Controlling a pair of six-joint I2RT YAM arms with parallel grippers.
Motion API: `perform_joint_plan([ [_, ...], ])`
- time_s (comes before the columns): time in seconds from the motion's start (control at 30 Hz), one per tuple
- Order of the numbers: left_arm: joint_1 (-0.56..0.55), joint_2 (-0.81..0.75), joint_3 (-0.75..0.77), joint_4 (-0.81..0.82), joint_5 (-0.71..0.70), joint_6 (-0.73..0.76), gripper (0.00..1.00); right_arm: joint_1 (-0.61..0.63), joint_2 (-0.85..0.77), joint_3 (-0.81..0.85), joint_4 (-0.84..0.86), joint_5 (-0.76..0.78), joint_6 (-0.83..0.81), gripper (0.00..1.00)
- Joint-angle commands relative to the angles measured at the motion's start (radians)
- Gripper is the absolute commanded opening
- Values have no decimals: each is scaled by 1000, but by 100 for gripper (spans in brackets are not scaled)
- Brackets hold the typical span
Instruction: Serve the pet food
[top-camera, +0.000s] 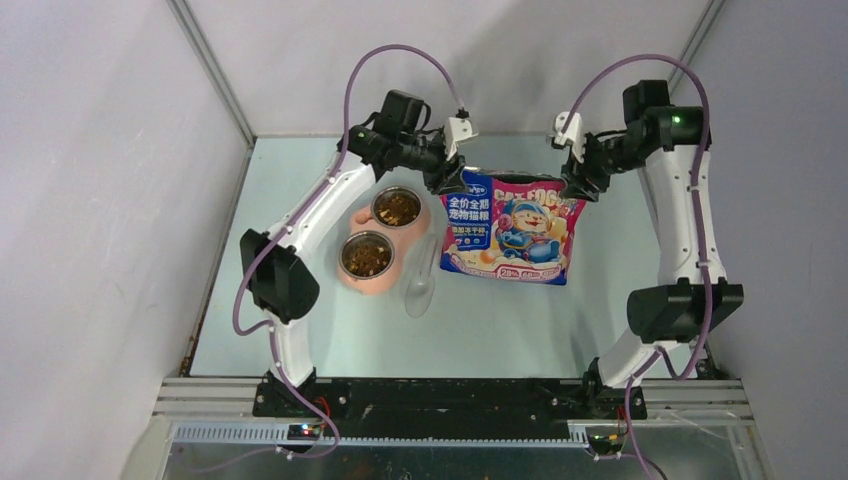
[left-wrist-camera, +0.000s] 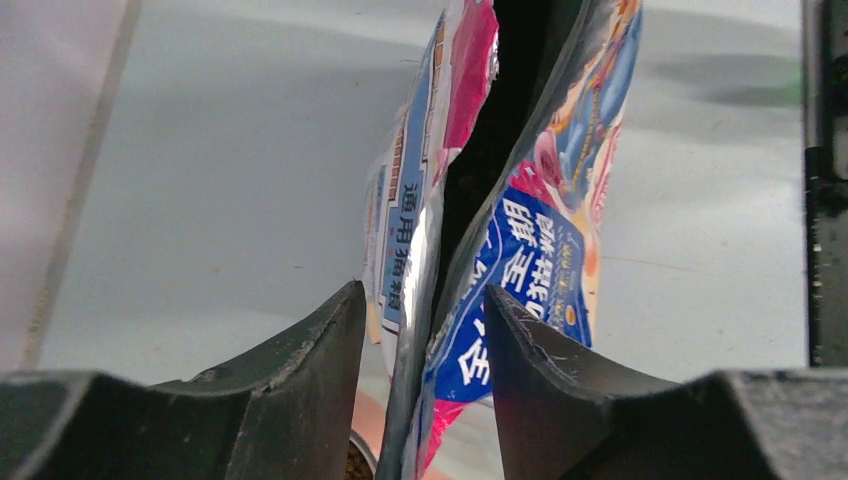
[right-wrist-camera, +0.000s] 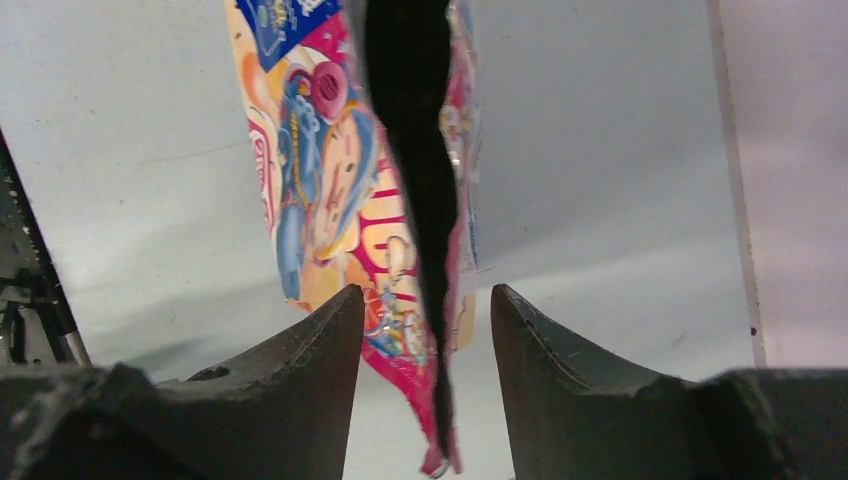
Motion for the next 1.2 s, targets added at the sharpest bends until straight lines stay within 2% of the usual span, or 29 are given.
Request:
perform_joint_plan([
  [0.0,-12,-28,1,49,-113,80,51,1,100,115,-59,69,14,51],
  [0.1,-7,-31,13,8,-164,117,38,-6,124,161,-99,95,15,49],
  [0.2,12,-34,24,-27,-183,119,29,-28,100,138,-103,112,-15,47],
  [0.27,25,-28,40,-45,-180,107,18,-45,88,117,-103,123,-22,37],
  [0.33,37,-16,63,-69,-174,88,7,-56,75,104,-102,115,-23,22],
  [0.37,41,-11,71,-84,-173,75,2,-60,71,99,-102,103,-24,11],
  [0.43,57,1,93,-113,-162,60,0,-75,60,100,-102,73,-23,0],
  [0.6,87,18,141,-186,-103,78,2,-114,40,103,-101,10,-17,0],
  [0.67,88,26,152,-207,-71,87,15,-110,40,94,-101,6,-15,0],
  [0.73,87,32,157,-214,-41,87,15,-100,44,90,-101,0,-11,0],
  [0.77,86,35,159,-216,-26,86,11,-88,50,90,-100,-1,-3,4],
  [0.8,84,40,163,-216,-20,82,4,-81,52,90,-98,-2,2,14],
  [0.87,83,45,174,-219,-6,73,1,-58,58,89,-89,-2,9,26],
  [0.97,81,42,184,-218,15,60,0,-10,59,78,-48,2,16,36],
  [1.13,81,33,188,-237,14,71,0,48,80,78,11,8,46,34],
  [1.17,81,31,188,-240,14,75,0,50,85,82,7,8,43,23],
])
